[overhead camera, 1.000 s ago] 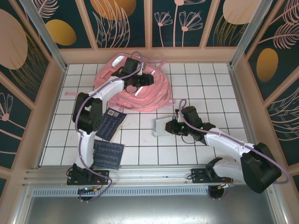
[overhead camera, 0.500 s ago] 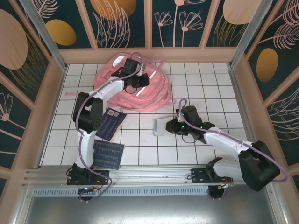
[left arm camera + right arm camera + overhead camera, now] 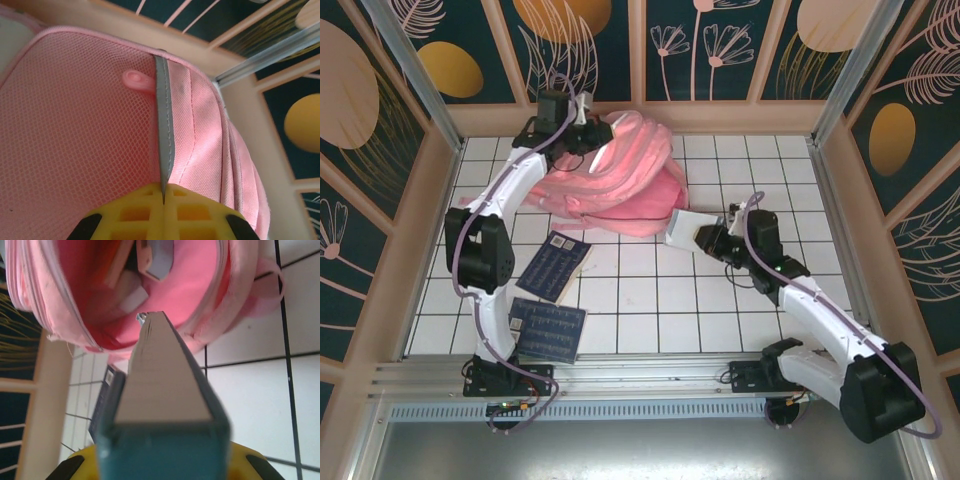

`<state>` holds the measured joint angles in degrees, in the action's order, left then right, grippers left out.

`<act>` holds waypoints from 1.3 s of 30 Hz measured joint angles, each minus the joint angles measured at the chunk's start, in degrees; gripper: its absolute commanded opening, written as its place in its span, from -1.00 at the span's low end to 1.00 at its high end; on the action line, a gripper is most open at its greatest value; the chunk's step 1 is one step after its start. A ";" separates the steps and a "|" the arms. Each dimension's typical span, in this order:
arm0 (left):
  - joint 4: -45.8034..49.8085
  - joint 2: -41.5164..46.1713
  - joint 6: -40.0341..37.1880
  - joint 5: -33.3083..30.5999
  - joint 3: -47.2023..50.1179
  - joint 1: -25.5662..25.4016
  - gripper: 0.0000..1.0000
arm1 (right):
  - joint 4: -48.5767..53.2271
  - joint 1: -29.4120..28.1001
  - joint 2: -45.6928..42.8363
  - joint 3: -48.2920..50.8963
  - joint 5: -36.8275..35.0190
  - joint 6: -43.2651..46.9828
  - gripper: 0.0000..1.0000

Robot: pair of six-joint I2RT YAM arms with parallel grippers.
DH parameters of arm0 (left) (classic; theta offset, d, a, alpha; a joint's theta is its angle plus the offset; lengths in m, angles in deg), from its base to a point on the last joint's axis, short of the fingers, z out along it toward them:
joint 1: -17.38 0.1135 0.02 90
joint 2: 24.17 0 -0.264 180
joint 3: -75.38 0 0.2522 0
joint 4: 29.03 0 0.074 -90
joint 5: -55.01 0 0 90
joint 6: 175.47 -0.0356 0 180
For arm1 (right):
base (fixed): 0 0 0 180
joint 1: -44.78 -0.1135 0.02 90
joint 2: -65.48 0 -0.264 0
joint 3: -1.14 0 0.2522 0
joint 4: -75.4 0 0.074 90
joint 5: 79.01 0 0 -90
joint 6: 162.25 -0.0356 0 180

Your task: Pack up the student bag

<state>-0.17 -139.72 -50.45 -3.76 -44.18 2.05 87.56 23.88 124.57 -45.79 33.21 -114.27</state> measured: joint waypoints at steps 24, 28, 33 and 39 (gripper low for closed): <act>-10.14 0.02 13.97 11.69 1.62 3.72 -1.00 | -24.50 -3.61 46.45 -35.10 8.46 -18.99 -1.00; -11.30 0.02 14.73 12.35 2.03 4.00 -1.00 | -24.76 -5.57 56.41 -46.03 8.92 -20.24 -1.00; -12.28 0.02 15.54 13.16 2.54 4.33 -1.00 | -19.30 -8.50 70.49 -63.41 6.75 -21.03 -0.26; -13.68 0.02 16.76 13.53 3.13 5.64 -1.00 | -14.97 -11.65 79.49 -76.08 4.07 -21.00 0.87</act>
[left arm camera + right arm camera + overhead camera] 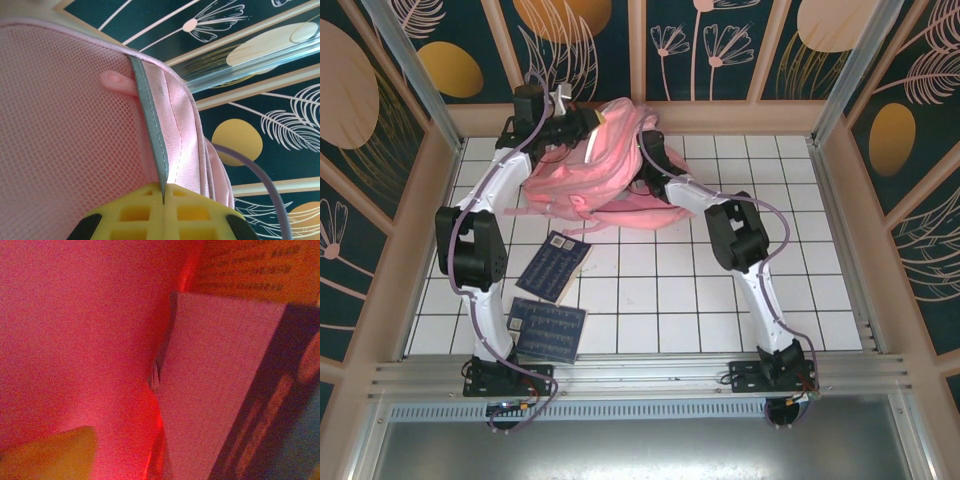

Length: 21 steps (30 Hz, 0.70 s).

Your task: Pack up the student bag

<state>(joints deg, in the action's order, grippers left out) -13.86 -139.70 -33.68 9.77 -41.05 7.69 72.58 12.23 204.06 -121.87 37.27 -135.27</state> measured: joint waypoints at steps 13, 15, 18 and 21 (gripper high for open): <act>-4.66 0.00 2.75 1.73 2.21 0.66 -1.00 | -5.18 2.29 -14.99 23.19 -1.42 2.93 0.89; -4.57 0.00 2.51 1.68 2.29 0.63 -0.97 | -5.60 3.10 -17.81 26.56 -1.68 3.72 0.88; -4.20 0.13 1.29 1.09 2.56 0.63 -0.67 | -5.29 4.09 -23.93 33.03 -4.59 4.90 0.86; -4.11 0.85 0.28 0.57 3.21 0.63 -0.06 | -2.45 4.50 -31.47 39.17 -9.73 6.05 0.85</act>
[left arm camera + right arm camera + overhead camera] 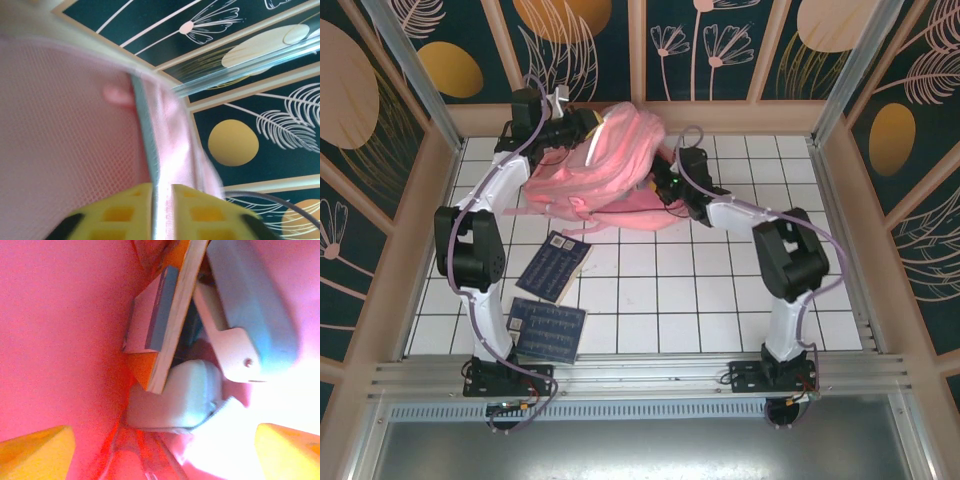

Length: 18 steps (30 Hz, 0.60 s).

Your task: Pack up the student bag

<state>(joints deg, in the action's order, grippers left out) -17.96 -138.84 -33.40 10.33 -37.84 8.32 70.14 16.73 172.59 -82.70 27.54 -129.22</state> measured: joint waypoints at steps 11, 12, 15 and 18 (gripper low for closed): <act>7.69 18.82 -8.46 -11.67 10.56 -2.95 0.21 | 13.46 -3.02 -24.48 17.59 -23.69 12.90 0.74; 8.31 22.51 -8.85 -13.42 13.73 -3.10 0.23 | 13.73 -4.20 -26.27 18.40 -24.70 14.82 0.74; 8.85 31.85 -9.03 -17.44 22.45 -3.06 0.32 | 13.99 -6.67 -30.29 20.52 -25.64 18.95 0.74; 9.42 38.51 -8.98 -18.73 29.81 -2.93 0.33 | 14.45 -5.38 -30.62 21.24 -22.82 21.24 0.72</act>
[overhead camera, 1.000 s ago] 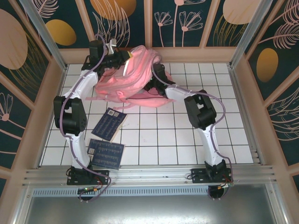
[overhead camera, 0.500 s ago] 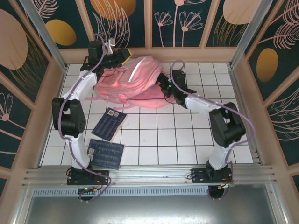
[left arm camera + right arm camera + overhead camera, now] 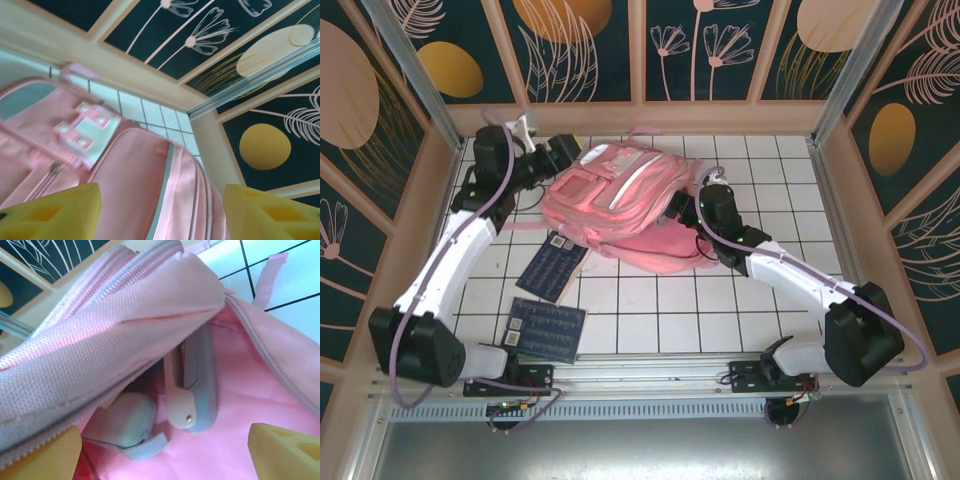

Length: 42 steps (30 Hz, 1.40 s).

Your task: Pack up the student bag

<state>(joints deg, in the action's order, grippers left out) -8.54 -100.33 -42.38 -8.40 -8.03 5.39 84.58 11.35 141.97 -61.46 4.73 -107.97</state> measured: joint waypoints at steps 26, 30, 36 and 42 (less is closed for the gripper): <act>16.11 -0.04 4.09 -14.91 17.38 -0.79 0.42 | 32.92 4.79 56.72 -72.65 17.42 11.04 0.60; 12.26 -9.51 6.45 -13.77 15.43 -0.79 0.39 | 33.40 5.51 53.88 -64.92 18.64 11.06 0.60; 9.38 -22.05 8.72 -11.93 5.84 -0.92 0.39 | 38.14 6.69 51.49 -59.25 12.72 15.10 0.58; 10.19 -29.59 10.47 -9.79 -1.68 -1.70 0.38 | 42.16 5.79 51.06 -59.67 -5.01 21.11 0.60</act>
<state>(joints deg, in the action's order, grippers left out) 1.64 -129.93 -31.91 -18.19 -9.71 3.69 126.75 17.14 193.03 -121.13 -0.28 -86.86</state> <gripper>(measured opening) 0.694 0.792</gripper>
